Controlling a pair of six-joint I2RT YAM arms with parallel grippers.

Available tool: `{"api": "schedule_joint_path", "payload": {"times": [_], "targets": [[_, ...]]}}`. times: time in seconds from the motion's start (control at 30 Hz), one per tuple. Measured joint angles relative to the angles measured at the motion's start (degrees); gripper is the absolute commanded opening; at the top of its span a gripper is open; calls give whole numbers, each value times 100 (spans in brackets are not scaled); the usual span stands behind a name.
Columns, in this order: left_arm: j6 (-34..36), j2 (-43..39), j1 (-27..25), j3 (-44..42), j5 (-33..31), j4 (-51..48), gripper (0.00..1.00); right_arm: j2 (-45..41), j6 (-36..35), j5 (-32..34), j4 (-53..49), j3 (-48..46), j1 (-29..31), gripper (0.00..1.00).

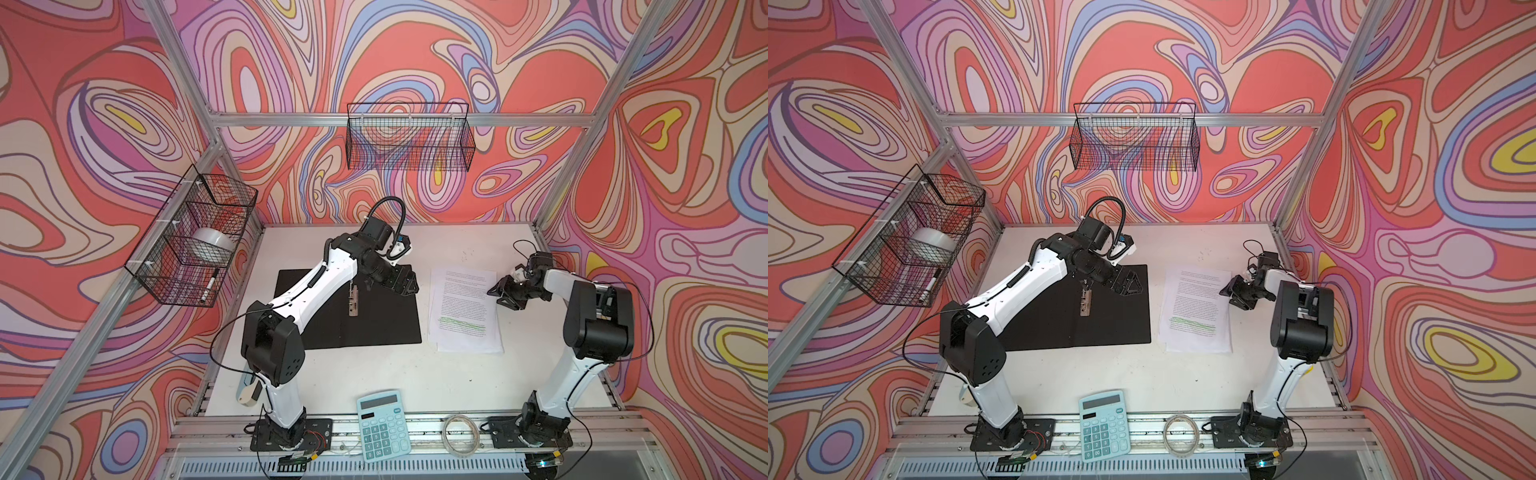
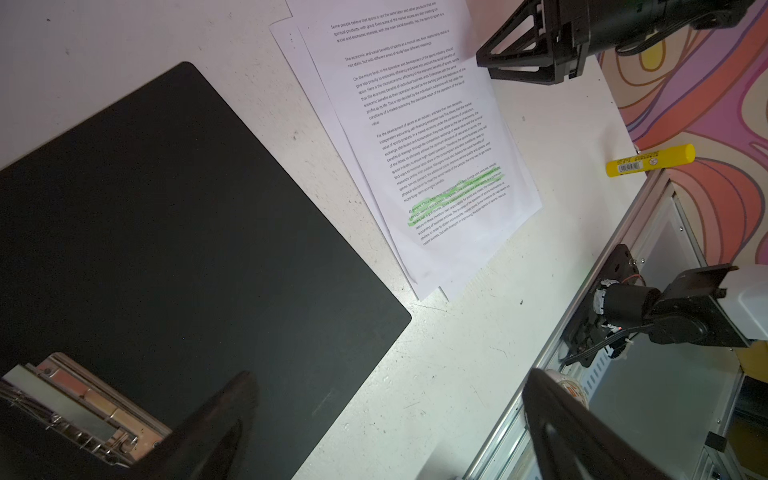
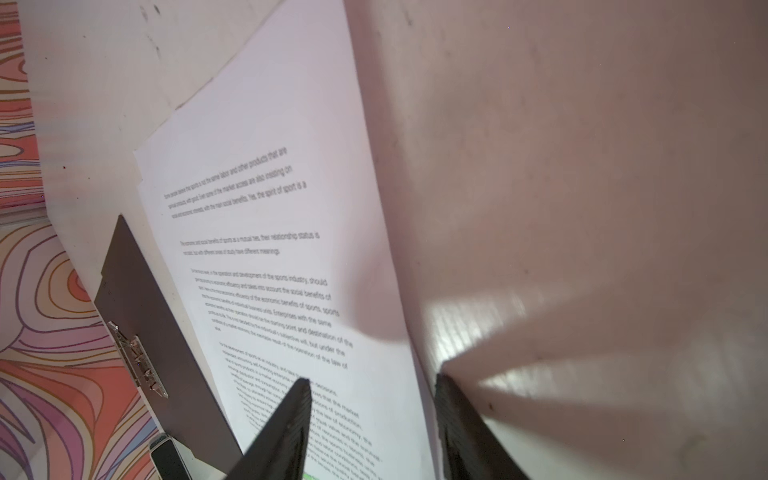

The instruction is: Put the files into the folder

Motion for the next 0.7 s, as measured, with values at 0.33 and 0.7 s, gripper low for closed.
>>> {"api": "schedule_joint_path", "payload": {"times": [0.33,0.7], "targets": [[0,-94,-2,-243,-74,68,99,9,245,-514,562,-328,-103,36],[0,-162,-4,-243,-168,74,100,7,323,-813,647,-369,-136,23]]}}
